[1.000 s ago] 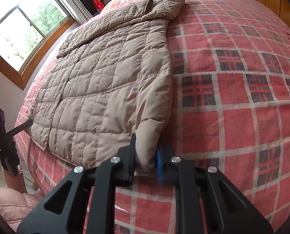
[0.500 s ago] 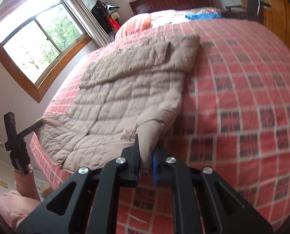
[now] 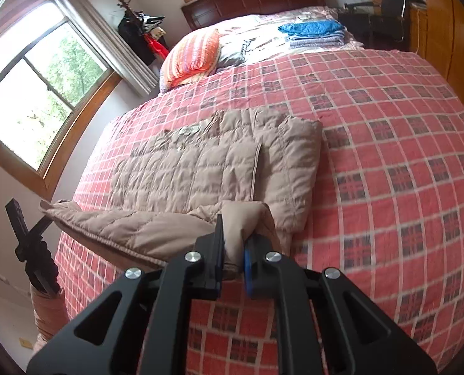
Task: Fold large clothes
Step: 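Lift the hem with both tools and fold it over toward the collar, then open both tools to release the folded hem onto the coat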
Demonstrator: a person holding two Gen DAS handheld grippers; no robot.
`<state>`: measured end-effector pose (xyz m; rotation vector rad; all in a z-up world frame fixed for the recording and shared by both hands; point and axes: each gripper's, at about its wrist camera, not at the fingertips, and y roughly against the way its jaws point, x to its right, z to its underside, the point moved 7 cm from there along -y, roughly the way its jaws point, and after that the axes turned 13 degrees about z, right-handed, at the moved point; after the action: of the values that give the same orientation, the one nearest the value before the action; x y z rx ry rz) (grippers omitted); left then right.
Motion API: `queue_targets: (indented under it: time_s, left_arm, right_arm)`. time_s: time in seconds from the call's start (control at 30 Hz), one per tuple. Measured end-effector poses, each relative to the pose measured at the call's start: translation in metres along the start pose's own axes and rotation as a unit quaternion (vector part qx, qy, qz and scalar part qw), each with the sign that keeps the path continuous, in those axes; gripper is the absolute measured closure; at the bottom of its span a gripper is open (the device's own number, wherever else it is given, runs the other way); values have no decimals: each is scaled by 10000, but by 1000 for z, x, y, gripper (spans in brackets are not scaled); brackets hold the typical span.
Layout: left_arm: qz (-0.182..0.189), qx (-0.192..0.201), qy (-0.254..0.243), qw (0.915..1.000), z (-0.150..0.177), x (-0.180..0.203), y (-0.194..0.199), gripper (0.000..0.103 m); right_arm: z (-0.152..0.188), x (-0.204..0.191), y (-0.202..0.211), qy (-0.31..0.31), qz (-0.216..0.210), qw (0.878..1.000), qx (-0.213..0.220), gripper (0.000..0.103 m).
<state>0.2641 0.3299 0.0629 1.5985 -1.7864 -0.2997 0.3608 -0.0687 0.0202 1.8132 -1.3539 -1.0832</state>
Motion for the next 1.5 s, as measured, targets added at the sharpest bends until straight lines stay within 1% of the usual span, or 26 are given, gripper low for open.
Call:
queue_targets:
  time_s: [0.1,0.23,0.33,0.43,0.57,0.8,0.87,0.93,1.03,1.1,1.13,1.17,1.2,1.23,1.27,1.33,1.37,1.43,1.5]
  left_arm:
    - [-62,-66,156,9998,-21,-13,-34,91]
    - [-173,-141,289,9993,-41,-28,-78,91]
    - [-222,-286,537,9979,-48,-44,-111,91]
    - [-281,-446,732,9959,-50,-58,-143,91]
    - [-408,-729,867,9927,-47,-72,-179,89]
    - [-499,-1035,820,9900,-42,-81,-210,84]
    - [-453,-1115,838,9892,-40,-82,-214,82]
    - [-332,-1137,939,9885,-41,-82,-214,77]
    - [22,-1133,1268,9854,-46,-85,-207,71]
    - [288,-1099,1514,9819,-50,-88,-198,68]
    - [353,-1082,1577,9809,-51,-88,-194,67]
    - [437,-1061,1640,9798,-52,-89,-188,67]
    - [497,-1039,1682,9790,-53,-90,-183,66]
    - [539,-996,1709,9788,-54,-91,-176,64]
    - [575,-932,1705,9793,-55,-92,-169,63]
    - [640,-816,1686,9802,-58,-95,-154,61]
    - [624,-763,1673,9810,-58,-96,-147,61]
    - [578,-660,1517,9845,-53,-96,-130,59]
    - [462,-717,1247,9885,-37,-93,-117,56]
  right_arm:
    - [-29,5,-26,-228,-2,9996,-178,94]
    - [-60,15,-64,-502,108,9980,-381,94]
    - [-76,21,-92,-723,62,9959,-531,94]
    - [-89,23,-121,-834,119,9941,-679,94]
    - [-99,28,-157,-1003,209,9905,-920,94]
    - [-100,38,-194,-1264,215,9853,-1129,93]
    - [-98,40,-199,-1283,219,9846,-1168,92]
    - [-97,42,-199,-1361,134,9835,-1181,89]
    - [-97,44,-192,-1413,-43,9828,-1186,81]
    - [-97,44,-183,-1479,-239,9817,-1172,68]
    - [-98,43,-179,-1491,-309,9817,-1147,63]
    - [-97,43,-171,-1476,-350,9824,-1092,46]
    - [-97,43,-166,-1433,-283,9840,-1020,29]
    - [-97,43,-158,-1345,-190,9865,-909,28]
    - [-95,41,-148,-1216,-147,9894,-781,32]
    - [-87,34,-138,-1020,-237,9917,-745,36]
    - [-80,30,-130,-883,-209,9934,-704,36]
    - [-66,22,-122,-660,-139,9957,-638,36]
    - [-49,17,-118,-508,-75,9967,-636,36]
